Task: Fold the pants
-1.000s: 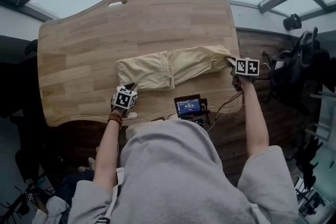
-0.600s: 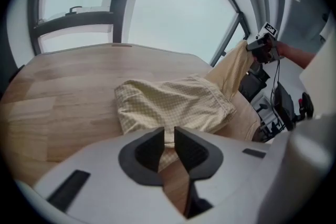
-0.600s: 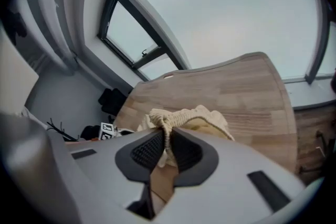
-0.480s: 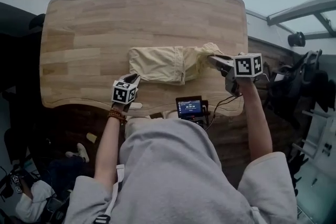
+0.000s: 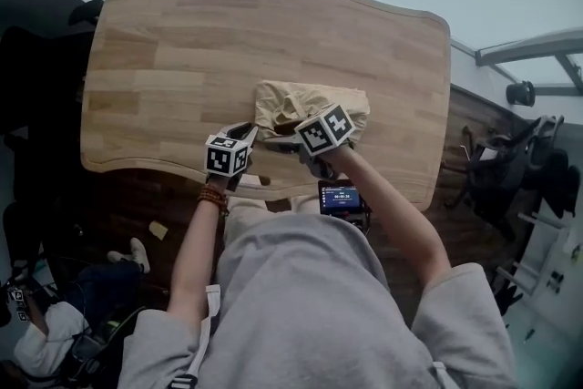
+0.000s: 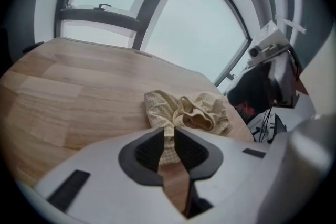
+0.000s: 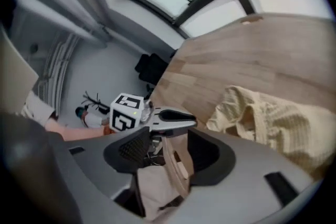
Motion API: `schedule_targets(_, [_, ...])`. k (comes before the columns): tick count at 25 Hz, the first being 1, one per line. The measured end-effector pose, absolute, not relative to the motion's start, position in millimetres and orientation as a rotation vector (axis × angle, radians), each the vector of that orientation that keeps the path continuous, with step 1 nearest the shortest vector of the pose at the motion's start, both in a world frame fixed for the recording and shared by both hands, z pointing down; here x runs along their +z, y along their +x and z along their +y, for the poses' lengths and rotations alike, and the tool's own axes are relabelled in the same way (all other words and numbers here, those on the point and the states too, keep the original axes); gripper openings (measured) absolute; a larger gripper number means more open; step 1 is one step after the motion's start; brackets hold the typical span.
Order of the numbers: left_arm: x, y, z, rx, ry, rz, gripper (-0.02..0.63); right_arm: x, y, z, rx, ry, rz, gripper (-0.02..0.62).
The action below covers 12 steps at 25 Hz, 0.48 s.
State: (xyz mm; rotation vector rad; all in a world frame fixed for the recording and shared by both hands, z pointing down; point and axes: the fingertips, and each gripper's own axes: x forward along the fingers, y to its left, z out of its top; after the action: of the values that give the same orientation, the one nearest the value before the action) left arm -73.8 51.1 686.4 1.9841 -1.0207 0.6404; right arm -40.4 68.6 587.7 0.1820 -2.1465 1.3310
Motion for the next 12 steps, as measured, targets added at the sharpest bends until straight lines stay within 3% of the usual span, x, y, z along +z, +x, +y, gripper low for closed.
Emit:
schedule_targets(2, [686, -71, 44, 0.659, 2.013, -0.986, 0.063, 579, -30, 71, 1.151, 0.164, -2.237, 0.225])
schedule_targets(6, [690, -52, 20, 0.74, 2.11, -0.887, 0.063, 604, 40, 32, 0.981, 0.493, -2.179, 0.135])
schedule_targets(9, [702, -30, 9, 0.896, 2.226, -0.742, 0.064, 637, 60, 7, 0.967, 0.65, -2.086, 0.133])
schedule_targets(12, [711, -7, 13, 1.104, 2.375, -0.552, 0.08, 662, 39, -6, 0.872, 0.646, -2.03, 0.151])
